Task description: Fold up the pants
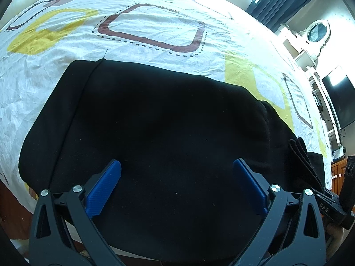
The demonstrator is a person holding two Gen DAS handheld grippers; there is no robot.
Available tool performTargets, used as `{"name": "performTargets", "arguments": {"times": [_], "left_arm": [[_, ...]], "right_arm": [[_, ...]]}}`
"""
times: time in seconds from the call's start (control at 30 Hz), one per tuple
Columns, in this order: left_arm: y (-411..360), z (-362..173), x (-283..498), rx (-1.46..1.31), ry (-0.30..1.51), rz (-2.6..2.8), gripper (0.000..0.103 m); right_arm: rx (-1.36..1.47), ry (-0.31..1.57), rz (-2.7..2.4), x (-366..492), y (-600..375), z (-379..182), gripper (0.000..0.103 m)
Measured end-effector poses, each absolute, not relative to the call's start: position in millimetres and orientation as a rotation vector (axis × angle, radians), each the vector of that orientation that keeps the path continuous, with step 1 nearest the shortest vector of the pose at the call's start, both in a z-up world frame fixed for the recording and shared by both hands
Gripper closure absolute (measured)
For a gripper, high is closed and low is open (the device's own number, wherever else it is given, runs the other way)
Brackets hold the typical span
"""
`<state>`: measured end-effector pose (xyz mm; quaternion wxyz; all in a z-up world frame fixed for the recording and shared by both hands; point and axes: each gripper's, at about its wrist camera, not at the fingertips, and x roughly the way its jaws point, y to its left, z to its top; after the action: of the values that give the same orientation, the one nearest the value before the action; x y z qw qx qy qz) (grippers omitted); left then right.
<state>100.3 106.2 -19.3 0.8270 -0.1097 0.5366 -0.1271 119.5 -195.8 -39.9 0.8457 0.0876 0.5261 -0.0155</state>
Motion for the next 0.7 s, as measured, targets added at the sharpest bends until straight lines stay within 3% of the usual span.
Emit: {"name": "performTargets", "arguments": {"times": [0.23,0.53,0.7], "left_arm": [[105.6,-19.7,101.1,-0.225,1.140,-0.269,0.003],[105.6,-20.2,101.5,-0.222,1.140,-0.269,0.003],[105.4,-20.6,101.8,-0.215,1.140,-0.270,0.003]], "right_arm": [[0.104,1.107,-0.072,119.3,-176.3,-43.4,0.083],[0.064,1.092,-0.065,118.5,-158.6,-42.3,0.067],[0.058,1.089,-0.040,117.7,-146.6,-41.7,0.063]]}}
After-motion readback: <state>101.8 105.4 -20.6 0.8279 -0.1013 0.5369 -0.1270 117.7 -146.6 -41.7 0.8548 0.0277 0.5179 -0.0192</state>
